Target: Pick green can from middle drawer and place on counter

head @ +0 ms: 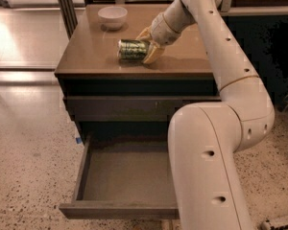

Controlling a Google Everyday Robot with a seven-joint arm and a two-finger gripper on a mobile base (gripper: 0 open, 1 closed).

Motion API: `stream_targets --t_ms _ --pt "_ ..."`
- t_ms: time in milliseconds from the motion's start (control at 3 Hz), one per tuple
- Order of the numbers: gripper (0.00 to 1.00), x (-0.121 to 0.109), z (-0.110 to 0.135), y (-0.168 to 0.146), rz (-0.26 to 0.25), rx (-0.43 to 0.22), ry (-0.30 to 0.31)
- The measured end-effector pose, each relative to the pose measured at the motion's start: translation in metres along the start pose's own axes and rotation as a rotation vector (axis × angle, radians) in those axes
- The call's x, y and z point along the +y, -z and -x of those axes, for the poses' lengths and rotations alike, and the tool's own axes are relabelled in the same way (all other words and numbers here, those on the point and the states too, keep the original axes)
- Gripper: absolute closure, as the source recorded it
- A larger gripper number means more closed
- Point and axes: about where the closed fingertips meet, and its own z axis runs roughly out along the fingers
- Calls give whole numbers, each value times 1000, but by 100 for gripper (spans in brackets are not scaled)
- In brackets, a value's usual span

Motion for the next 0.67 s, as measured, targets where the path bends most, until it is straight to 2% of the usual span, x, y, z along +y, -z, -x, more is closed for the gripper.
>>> stream_targets --t_ms 333,667 --pt "84 0 0 0 0 0 0" --pt "53 0 0 0 0 0 0"
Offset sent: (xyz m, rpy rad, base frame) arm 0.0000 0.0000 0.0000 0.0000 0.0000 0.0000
